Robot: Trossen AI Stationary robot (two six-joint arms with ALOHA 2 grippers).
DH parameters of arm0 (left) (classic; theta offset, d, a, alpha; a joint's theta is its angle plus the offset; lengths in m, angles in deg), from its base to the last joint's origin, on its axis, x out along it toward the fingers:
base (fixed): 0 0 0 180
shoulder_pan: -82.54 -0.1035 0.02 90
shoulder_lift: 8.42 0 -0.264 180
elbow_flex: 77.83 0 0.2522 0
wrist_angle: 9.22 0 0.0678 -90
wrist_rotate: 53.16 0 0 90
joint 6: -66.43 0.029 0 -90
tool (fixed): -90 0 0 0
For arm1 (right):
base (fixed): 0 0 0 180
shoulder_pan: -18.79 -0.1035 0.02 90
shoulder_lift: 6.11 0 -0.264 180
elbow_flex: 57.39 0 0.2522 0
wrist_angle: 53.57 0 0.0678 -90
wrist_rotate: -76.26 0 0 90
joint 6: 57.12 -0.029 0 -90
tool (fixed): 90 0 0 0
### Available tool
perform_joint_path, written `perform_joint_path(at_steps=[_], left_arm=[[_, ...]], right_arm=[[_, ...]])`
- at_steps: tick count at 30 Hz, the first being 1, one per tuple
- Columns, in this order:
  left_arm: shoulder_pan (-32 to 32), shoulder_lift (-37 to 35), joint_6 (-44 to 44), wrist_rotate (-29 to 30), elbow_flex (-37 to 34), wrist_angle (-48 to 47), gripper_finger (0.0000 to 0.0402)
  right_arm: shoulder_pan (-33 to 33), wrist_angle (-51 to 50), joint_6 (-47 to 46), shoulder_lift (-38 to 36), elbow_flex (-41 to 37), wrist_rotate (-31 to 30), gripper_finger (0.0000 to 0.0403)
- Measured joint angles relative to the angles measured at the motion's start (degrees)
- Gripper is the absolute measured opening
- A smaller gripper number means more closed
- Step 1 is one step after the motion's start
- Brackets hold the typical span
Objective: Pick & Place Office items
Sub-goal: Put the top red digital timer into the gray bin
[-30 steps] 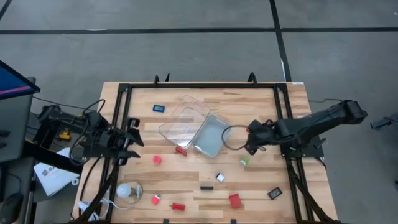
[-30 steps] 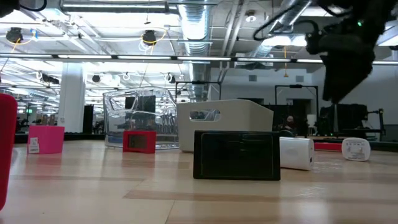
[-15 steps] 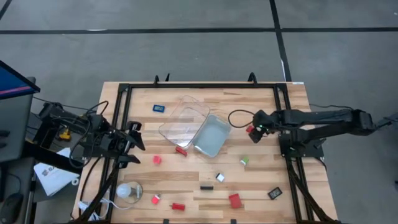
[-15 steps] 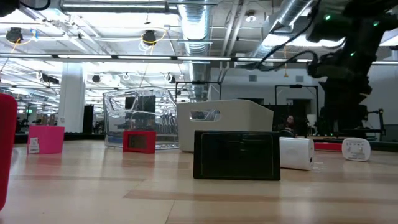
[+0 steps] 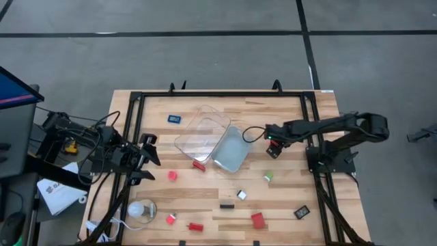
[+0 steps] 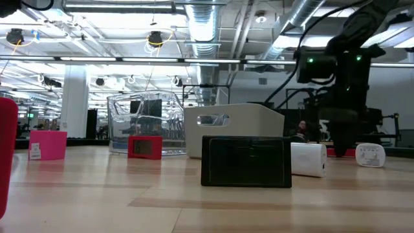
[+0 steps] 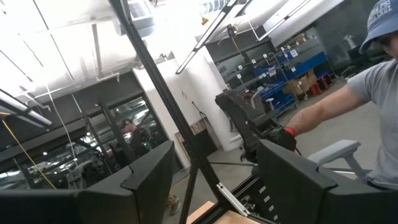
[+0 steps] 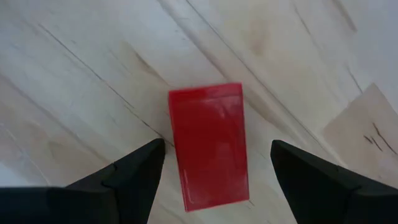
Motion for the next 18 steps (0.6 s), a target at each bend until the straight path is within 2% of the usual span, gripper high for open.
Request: perform_joint_path(at_steps=[10, 18], left_arm=[[0.0, 0.0, -1.3, 0.0, 0.0, -0.1, 0.0227], [0.5, 0.0, -1.9, 0.1, 0.0, -0.1, 0.0227]], right_arm=[[0.2, 0.6, 1.1, 0.6, -0.1, 0.5, 0.0286], [0.2, 2.7, 1.1, -1.4, -2.3, 1.1, 0.0233]])
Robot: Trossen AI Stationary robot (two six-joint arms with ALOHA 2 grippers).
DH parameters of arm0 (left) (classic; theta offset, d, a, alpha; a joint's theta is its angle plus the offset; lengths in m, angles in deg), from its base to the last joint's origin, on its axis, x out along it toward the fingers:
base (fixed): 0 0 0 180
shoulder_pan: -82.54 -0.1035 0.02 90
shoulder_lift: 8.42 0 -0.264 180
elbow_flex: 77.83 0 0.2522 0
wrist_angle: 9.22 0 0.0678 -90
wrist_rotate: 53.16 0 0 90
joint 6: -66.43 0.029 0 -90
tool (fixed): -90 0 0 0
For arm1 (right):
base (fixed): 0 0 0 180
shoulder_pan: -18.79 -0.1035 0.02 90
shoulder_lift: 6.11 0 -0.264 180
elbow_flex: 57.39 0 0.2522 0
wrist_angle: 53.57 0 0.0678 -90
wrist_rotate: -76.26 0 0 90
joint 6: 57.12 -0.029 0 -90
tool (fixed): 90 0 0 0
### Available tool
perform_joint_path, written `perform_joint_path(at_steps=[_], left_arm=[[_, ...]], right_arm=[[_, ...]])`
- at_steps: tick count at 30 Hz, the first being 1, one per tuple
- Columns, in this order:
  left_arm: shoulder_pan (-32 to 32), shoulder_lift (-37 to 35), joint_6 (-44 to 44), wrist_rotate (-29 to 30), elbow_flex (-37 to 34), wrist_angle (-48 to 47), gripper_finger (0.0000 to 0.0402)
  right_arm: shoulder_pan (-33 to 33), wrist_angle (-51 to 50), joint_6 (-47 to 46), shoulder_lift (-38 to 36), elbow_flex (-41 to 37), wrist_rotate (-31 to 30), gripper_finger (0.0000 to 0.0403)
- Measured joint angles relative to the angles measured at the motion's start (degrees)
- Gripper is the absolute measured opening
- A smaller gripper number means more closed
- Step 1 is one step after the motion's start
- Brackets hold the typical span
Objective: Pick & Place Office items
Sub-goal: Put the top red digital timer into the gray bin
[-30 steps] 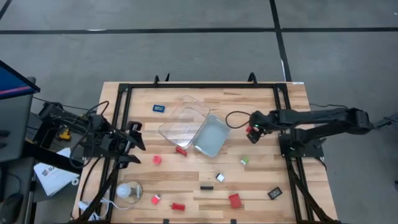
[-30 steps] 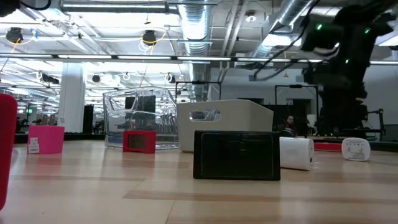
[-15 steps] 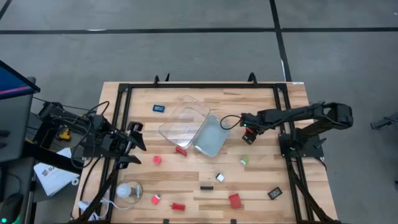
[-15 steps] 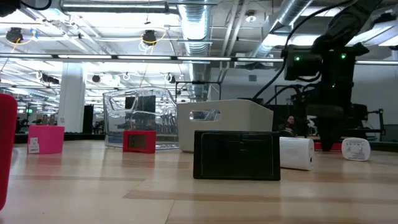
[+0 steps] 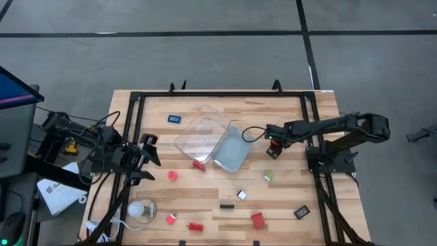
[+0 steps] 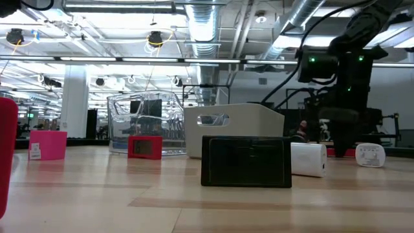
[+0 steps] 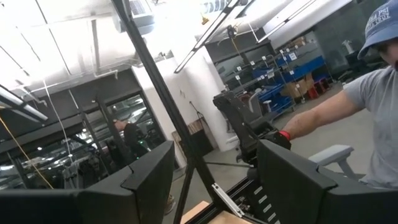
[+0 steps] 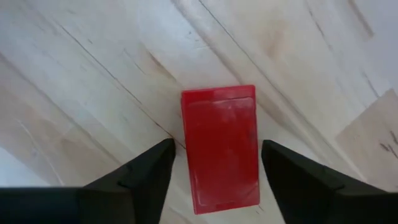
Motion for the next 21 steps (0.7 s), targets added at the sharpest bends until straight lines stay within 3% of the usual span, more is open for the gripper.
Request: perform_joint_path(at_steps=[8, 21], left_arm=[[3.9, 0.0, 0.7, 0.0, 0.0, 0.2, 0.0227], [5.1, 0.0, 1.0, 0.0, 0.0, 0.2, 0.0227]], right_arm=[[0.0, 0.6, -1.5, 0.0, -0.3, 0.5, 0.0143], [-5.0, -3.0, -5.5, 0.3, 6.1, -0.5, 0.0162]])
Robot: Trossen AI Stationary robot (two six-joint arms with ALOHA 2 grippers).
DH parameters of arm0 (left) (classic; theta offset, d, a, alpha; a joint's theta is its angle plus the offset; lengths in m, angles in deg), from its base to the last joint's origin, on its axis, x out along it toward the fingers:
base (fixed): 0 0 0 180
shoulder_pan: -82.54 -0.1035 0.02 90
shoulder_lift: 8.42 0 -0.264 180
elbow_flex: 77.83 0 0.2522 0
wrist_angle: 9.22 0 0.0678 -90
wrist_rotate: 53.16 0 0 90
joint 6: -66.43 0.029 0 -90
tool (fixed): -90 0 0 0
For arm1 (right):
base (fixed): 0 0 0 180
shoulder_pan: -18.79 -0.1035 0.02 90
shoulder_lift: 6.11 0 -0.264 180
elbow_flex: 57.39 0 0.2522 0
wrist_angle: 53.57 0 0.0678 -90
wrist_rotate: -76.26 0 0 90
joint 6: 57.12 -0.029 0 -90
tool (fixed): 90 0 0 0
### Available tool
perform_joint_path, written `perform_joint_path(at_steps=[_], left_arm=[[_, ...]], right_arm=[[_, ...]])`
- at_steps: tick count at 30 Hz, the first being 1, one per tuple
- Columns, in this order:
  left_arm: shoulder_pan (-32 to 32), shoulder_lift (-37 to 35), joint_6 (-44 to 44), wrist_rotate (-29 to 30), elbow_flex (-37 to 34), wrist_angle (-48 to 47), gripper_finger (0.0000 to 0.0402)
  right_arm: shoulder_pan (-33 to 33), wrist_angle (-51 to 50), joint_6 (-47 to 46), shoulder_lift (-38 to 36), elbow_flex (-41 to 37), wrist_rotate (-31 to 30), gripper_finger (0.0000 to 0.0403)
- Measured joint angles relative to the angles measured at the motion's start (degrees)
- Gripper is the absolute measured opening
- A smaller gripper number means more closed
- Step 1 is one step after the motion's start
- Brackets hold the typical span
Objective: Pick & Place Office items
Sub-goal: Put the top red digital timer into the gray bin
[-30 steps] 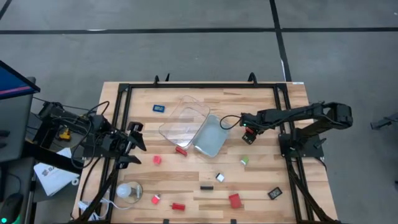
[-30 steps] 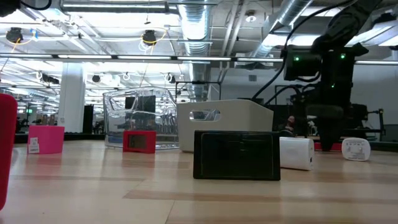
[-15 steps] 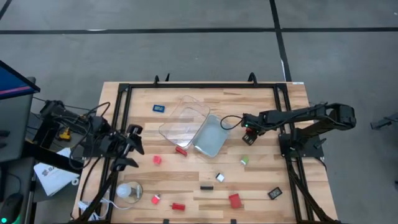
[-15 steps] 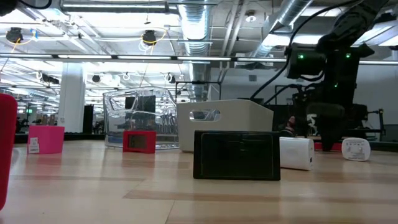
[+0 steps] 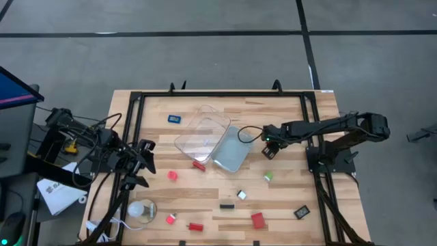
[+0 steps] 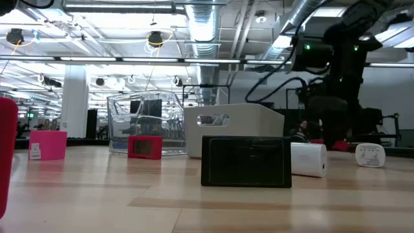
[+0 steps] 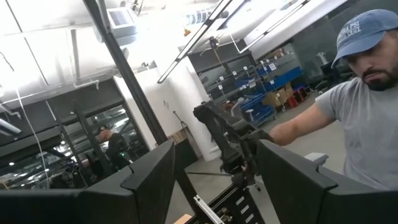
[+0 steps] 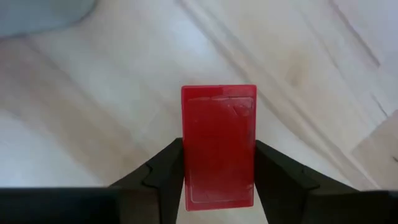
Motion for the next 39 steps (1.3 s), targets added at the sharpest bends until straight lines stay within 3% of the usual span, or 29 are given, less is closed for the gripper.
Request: perform_joint_path(at_steps=[4, 14, 23, 29, 34, 39], left_arm=[[0.0, 0.0, 0.0, 0.0, 0.0, 0.0, 0.0227], [0.0, 0.0, 0.0, 0.0, 0.0, 0.0, 0.0227], [0.0, 0.0, 0.0, 0.0, 0.0, 0.0, 0.0227], [0.0, 0.0, 0.0, 0.0, 0.0, 0.4, 0.0227], [0.0, 0.0, 0.0, 0.1, 0.0, 0.5, 0.0227], [0.0, 0.4, 0.1, 0.2, 0.0, 0.6, 0.0227]], right_arm=[[-2.7, -2.8, -0.7, 0.0, 4.6, -0.9, 0.0141], [-13.1, -17.3, -7.4, -0.1, 21.2, -9.0, 0.0156], [-21.5, -6.4, -8.3, -0.1, 27.4, -9.8, 0.0148], [-19.2, 0.0, -5.4, 1.1, 27.4, -7.2, 0.015], [-14.4, 7.8, -0.4, 5.9, 28.9, 0.2, 0.015], [-9.9, 0.5, 3.5, 15.2, 36.8, 2.0, 0.015]])
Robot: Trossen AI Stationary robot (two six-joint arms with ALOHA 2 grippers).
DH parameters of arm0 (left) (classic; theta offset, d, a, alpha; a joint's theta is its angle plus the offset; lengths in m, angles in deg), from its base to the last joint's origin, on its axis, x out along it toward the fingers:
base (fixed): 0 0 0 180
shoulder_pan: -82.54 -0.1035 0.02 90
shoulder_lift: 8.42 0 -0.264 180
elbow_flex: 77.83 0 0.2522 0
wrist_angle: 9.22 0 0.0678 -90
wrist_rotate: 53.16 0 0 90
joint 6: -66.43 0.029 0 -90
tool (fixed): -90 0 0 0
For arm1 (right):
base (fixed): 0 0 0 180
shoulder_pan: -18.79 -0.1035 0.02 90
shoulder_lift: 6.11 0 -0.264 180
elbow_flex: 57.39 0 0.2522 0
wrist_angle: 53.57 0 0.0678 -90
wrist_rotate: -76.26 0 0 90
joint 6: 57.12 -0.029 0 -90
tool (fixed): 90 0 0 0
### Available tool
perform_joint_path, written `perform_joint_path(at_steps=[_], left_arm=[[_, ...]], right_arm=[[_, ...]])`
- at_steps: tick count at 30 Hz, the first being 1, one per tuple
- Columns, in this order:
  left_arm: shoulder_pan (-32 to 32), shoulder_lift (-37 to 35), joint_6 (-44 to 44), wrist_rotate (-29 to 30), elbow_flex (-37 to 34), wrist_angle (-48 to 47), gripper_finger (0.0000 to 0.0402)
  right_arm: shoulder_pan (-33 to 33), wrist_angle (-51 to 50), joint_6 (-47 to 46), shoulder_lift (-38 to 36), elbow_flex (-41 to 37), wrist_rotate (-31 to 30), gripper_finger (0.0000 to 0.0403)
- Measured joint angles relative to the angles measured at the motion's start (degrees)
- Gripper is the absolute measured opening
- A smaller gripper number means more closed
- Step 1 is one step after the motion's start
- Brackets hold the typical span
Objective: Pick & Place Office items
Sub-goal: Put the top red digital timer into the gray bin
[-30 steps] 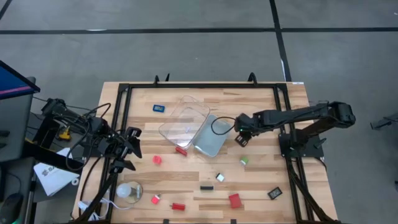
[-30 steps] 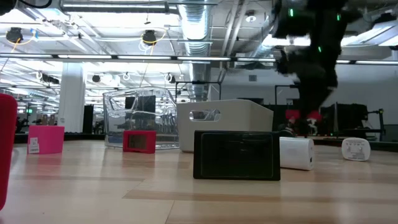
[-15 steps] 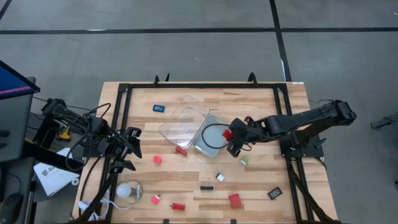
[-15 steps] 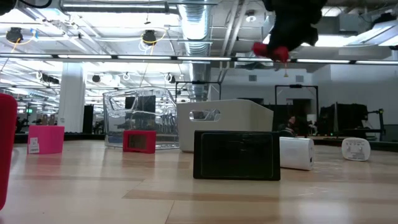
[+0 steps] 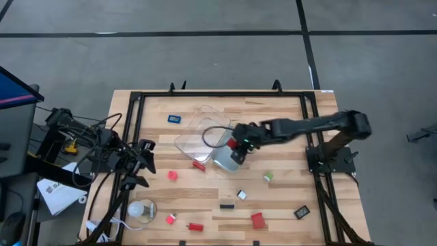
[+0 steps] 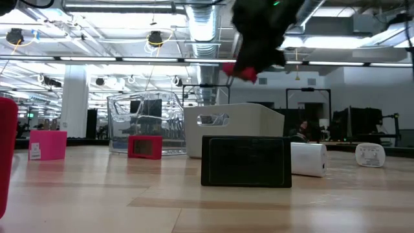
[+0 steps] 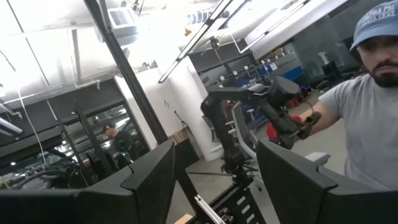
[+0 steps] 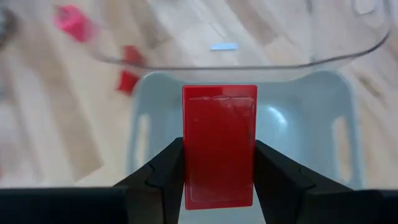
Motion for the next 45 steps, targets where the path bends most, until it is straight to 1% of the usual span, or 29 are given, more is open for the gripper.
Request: perform_joint_path(at_steps=[3, 6, 8, 10, 13, 17, 21, 23, 28, 32, 35, 39, 45], left_arm=[[0.0, -0.1, 0.0, 0.4, 0.0, 0.0, 0.0227], [0.0, -0.1, 0.0, 0.4, 0.0, -0.1, 0.0227], [0.0, -0.1, 0.0, 0.4, 0.0, -0.1, 0.0227], [0.0, -0.1, 0.0, 0.4, 0.0, -0.1, 0.0227], [0.0, 0.0, 0.0, 0.4, 0.0, -0.5, 0.0227], [0.0, 0.0, 0.0, 0.4, 0.0, -0.8, 0.0227], [0.0, 0.0, -0.2, 0.4, 0.0, -0.7, 0.0227], [0.0, 0.0, -0.5, 0.4, 0.0, -0.6, 0.0227], [0.0, 0.0, -0.7, 0.4, 0.0, -0.6, 0.0227], [0.0, 0.0, -0.8, 0.4, 0.0, -0.6, 0.0227], [0.0, 0.0, -0.9, 0.4, 0.0, -0.6, 0.0227], [0.0, 0.0, -0.9, 0.4, 0.0, -0.6, 0.0227], [0.0, 0.0, -0.9, 0.4, 0.0, -0.7, 0.0227]], right_arm=[[1.6, -5.5, 1.9, 6.0, 6.5, 0.0, 0.015], [1.9, -11.8, 3.1, 11.7, 12.0, -0.2, 0.015], [1.8, -14.1, 3.5, 14.5, 14.3, -1.0, 0.015], [1.8, -15.7, 3.3, 16.0, 14.9, -1.4, 0.015], [1.8, -17.7, 2.3, 16.4, 14.9, -1.7, 0.015], [1.9, -18.8, 0.4, 15.3, 14.9, -4.8, 0.015], [1.8, -19.3, -0.4, 15.1, 14.8, -5.0, 0.015], [2.1, -18.0, 0.1, 15.1, 13.6, -4.9, 0.015], [4.2, -15.9, 1.5, 15.0, 8.0, -4.1, 0.015], [6.3, -11.5, 2.9, 15.0, 4.7, -0.6, 0.015], [7.1, -9.1, 4.1, 15.0, 3.8, 1.6, 0.015], [7.6, -8.3, 4.8, 15.0, 3.6, 3.3, 0.015], [7.3, -8.4, 4.8, 15.0, 3.6, 3.5, 0.0151]])
